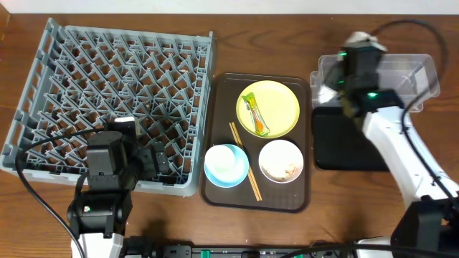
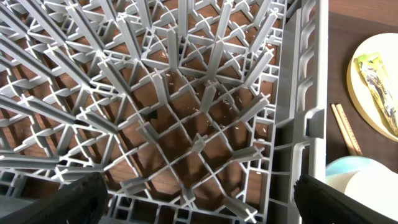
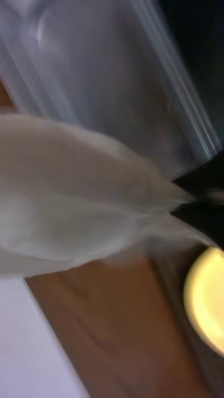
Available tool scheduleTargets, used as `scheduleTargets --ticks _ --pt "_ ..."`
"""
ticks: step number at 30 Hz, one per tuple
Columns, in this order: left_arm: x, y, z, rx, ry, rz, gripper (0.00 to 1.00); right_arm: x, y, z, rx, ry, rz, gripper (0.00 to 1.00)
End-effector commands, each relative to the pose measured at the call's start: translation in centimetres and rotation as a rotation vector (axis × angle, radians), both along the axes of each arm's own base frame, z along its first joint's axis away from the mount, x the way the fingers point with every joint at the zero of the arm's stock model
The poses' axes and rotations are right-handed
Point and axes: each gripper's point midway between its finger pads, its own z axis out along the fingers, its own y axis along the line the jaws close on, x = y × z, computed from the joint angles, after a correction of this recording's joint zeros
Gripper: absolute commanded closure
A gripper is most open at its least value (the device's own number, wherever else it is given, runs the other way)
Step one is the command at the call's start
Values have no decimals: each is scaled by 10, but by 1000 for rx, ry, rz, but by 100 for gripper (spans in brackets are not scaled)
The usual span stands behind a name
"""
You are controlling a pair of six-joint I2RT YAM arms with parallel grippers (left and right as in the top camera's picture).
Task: Sort waste into correct bins and load items into the dishwasher
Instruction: 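Carry the napkin with the right gripper and drop it into the clear bin, then grasp the snack wrapper with the right gripper and drop it in the clear bin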
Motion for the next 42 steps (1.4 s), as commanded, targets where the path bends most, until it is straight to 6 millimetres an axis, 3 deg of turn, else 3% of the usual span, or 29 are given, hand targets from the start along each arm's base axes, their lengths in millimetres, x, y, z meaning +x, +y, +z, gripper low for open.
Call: scheduleTargets --ticks 1,2,3,6,7,11,15,20,28,34,36,38,40,42 --pt "4 -1 12 6 -30 -7 1 12 -32 1 125 -70 -179 60" --pt "4 -1 12 6 -30 -7 1 21 -29 6 141 -99 -116 50" --pt "4 -1 12 6 -30 -7 1 30 -20 14 145 -127 -11 47" --pt "4 -1 11 6 -29 -7 1 38 16 29 170 -179 246 46" --pt "4 0 11 6 -29 -6 1 36 39 30 177 -175 352 45" --pt "4 -1 11 6 -30 -7 1 14 89 14 157 -90 535 43" --pt "4 0 11 6 -29 -6 1 -15 141 -8 30 4 760 43" --pt "4 0 11 7 -30 -7 1 -36 167 -47 -102 134 815 39" --pt "4 0 11 6 -29 -6 1 -49 208 -112 -84 247 919 34" --pt "4 0 11 7 -29 -7 1 -57 229 -142 -61 284 978 33" --pt "4 -1 11 6 -29 -7 1 -58 228 -152 -67 304 975 38" --pt "4 0 11 7 -29 -7 1 -58 221 -160 -77 334 929 50" --pt "4 0 11 6 -28 -6 1 -56 213 -164 -96 349 876 72" --pt "4 0 11 6 -29 -6 1 -52 212 -158 -93 333 851 85"
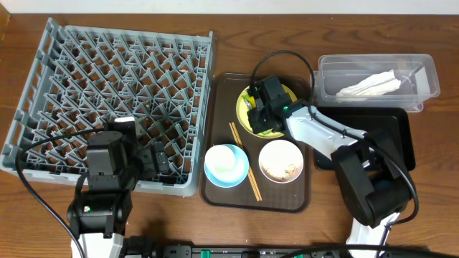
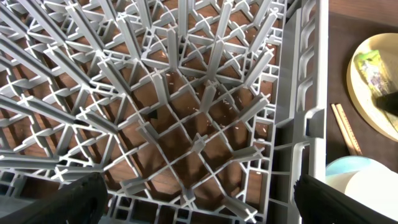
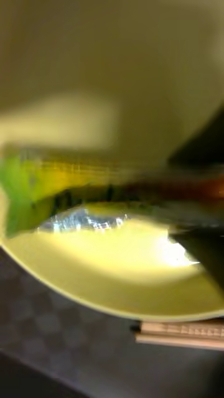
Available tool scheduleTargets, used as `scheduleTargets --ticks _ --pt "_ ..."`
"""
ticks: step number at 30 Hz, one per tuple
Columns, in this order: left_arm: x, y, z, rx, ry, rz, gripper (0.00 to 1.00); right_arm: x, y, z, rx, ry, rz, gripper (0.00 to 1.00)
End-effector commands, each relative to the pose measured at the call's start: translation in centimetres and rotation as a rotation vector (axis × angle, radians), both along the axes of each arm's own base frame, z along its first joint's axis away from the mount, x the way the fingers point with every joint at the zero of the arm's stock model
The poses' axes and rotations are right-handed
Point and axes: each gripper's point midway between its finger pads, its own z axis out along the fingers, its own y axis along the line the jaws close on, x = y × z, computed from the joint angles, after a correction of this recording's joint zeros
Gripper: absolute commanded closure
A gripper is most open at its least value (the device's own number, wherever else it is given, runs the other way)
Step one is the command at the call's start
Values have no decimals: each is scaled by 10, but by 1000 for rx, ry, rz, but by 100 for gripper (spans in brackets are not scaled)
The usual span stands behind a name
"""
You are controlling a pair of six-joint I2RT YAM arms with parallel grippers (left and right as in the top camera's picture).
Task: Sort waste into correct bins and load items into the dishwasher
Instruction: 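Grasp the snack wrapper with the right gripper and drop it in the clear bin, then grasp the white rice bowl with the right gripper and lift it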
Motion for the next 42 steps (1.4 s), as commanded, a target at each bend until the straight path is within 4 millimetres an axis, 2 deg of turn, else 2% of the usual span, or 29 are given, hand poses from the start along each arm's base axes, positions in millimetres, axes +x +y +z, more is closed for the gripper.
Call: scheduleTargets --ticks 1,2,3,5,8,11,16,17,18,21,23,25,28,30,33,36,39,42 --pt "4 -1 11 6 -29 -7 1 8 -7 5 -19 -19 -63 91" --pt "4 -1 11 6 -29 -7 1 13 -9 12 -17 -39 -74 98" --pt "4 -1 11 6 -29 -7 1 19 -13 22 -15 -65 -96 99" --pt "4 0 11 6 -29 -6 1 34 -26 46 -8 -121 -169 99" --pt "3 0 11 6 -26 -7 1 54 -59 87 19 -207 -328 99" --pt "2 -1 10 6 -21 -7 1 69 -118 127 73 -277 -596 99" --pt "2 -1 10 6 -19 -7 1 76 -198 150 180 -302 -963 98" --pt "2 0 10 6 -19 -7 1 78 -219 151 211 -302 -1049 92" --pt "2 0 10 6 -19 -7 1 80 -230 150 234 -301 -1095 79" --pt "2 0 10 6 -19 -7 1 92 -245 156 295 -324 -1092 48" --pt "2 0 10 6 -19 -7 1 101 -241 165 309 -355 -965 40" --pt "2 0 10 6 -19 -7 1 104 -230 178 316 -382 -806 39" --pt "2 0 10 6 -19 -7 1 91 -208 190 302 -373 -620 36" --pt "2 0 10 6 -19 -7 1 72 -184 194 306 -325 -483 36" --pt "2 0 10 6 -19 -7 1 26 -143 190 305 -195 -279 36" --pt "2 0 10 6 -19 -7 1 -25 -112 170 248 -22 -150 34" --pt "2 0 10 6 -19 -7 1 -66 -89 145 156 118 -61 35" --pt "2 0 10 6 -19 -7 1 -96 -76 121 47 208 0 37"
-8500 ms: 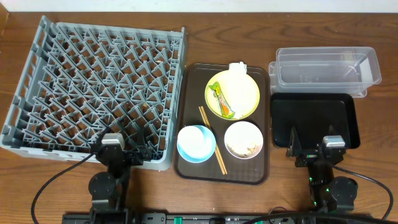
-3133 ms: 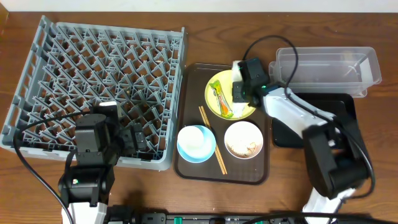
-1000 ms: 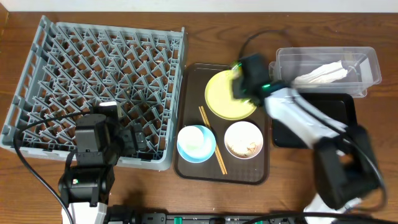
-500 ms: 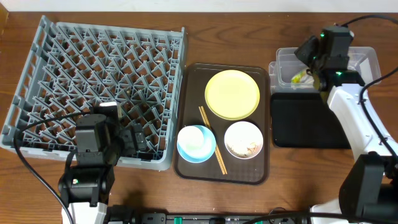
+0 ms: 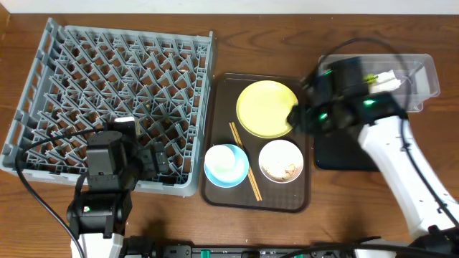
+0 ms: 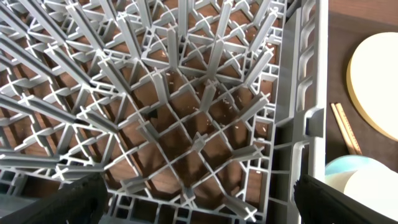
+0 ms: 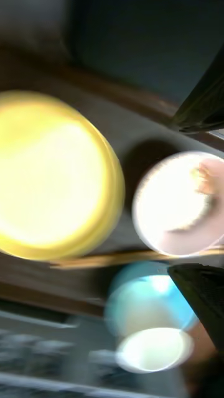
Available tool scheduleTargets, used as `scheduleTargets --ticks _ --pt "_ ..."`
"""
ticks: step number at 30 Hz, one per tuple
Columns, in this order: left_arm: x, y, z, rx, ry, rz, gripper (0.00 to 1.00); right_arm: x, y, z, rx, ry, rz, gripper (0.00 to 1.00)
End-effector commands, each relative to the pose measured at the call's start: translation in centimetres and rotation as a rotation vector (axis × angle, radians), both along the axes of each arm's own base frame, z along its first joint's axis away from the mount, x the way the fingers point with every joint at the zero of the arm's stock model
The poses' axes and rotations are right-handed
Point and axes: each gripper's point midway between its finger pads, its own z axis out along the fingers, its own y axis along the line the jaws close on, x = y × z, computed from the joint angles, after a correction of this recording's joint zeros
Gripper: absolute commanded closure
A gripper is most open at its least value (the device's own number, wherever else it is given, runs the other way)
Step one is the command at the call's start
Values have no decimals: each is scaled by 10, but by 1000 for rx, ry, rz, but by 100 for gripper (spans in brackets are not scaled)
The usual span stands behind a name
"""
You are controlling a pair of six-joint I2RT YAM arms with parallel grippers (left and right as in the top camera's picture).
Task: Sort waste into correct bins and load items into the dishwasher
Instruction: 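Grasp the white rice bowl with the right gripper and lift it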
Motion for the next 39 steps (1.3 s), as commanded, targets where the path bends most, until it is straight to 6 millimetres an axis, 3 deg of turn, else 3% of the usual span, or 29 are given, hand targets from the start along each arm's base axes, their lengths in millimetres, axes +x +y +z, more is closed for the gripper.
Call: scheduleTargets --ticks 1,5,17,23,29,32,39 --pt "3 0 9 6 -22 -7 1 -30 19 -28 -97 63 146 39" --pt "3 -1 9 6 -21 -7 1 -50 39 -54 -134 97 225 46" --pt "3 0 9 6 -21 -7 1 -69 74 -115 -239 112 281 51" --pt "3 -1 9 6 -21 -7 1 -73 71 -133 -286 157 247 74" --pt "3 0 9 6 -22 -7 1 -59 70 -120 -301 96 180 84" --pt "3 0 9 6 -21 -7 1 -47 68 -102 -309 24 158 99" --pt "3 0 9 6 -22 -7 1 -37 65 -53 -198 -75 103 99"
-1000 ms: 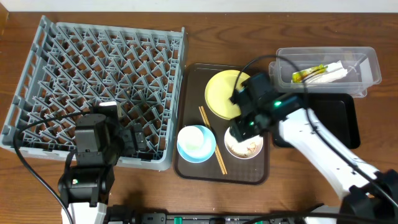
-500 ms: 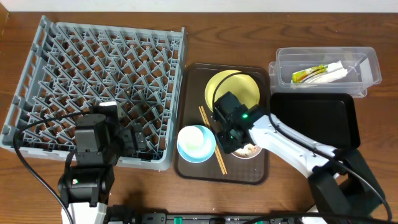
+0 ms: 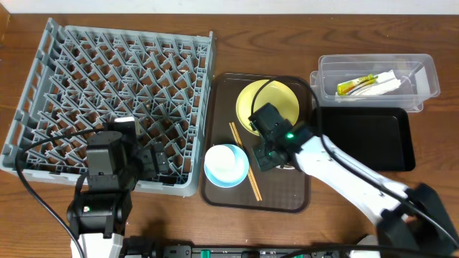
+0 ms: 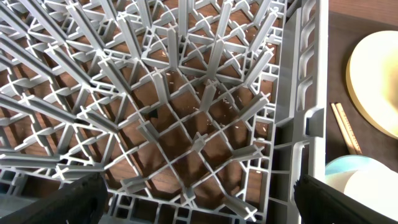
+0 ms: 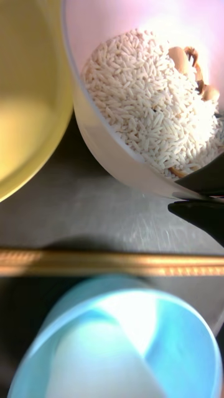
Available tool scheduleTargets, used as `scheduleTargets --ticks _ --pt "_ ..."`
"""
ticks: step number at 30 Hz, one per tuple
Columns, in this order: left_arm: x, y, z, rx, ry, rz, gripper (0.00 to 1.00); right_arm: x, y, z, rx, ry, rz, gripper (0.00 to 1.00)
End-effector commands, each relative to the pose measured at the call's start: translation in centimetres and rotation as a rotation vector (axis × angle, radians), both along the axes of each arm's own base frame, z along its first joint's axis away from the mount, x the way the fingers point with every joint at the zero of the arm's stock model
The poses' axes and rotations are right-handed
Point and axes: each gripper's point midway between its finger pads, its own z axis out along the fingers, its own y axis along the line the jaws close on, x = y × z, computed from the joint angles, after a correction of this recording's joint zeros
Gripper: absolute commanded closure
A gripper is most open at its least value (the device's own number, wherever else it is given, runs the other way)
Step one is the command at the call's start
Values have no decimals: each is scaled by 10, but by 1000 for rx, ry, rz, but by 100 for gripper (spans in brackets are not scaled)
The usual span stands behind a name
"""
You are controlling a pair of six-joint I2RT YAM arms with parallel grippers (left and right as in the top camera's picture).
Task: Sort waste into correct bins and load items into the dishwasher
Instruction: 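Grasp the white rice bowl with the right gripper and lift it, then tip the white bowl over the black tray to dump the rice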
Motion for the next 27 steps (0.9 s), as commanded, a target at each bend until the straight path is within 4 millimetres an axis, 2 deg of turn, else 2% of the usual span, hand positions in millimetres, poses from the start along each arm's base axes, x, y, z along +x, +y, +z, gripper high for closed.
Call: scheduleTargets --ticks 1,6,10,16,27 --pt "3 0 9 6 -23 -7 1 19 -6 44 91 -100 -77 99" --pt "3 0 9 6 -22 -7 1 43 -45 79 197 -157 -236 99" --pt "3 -1 9 6 -22 -7 1 55 -73 87 323 -114 -289 99" --pt "3 0 9 6 -22 -7 1 62 -112 82 611 3 -353 99" --pt "3 -1 9 6 -22 -7 1 71 -149 71 1075 67 -415 99"
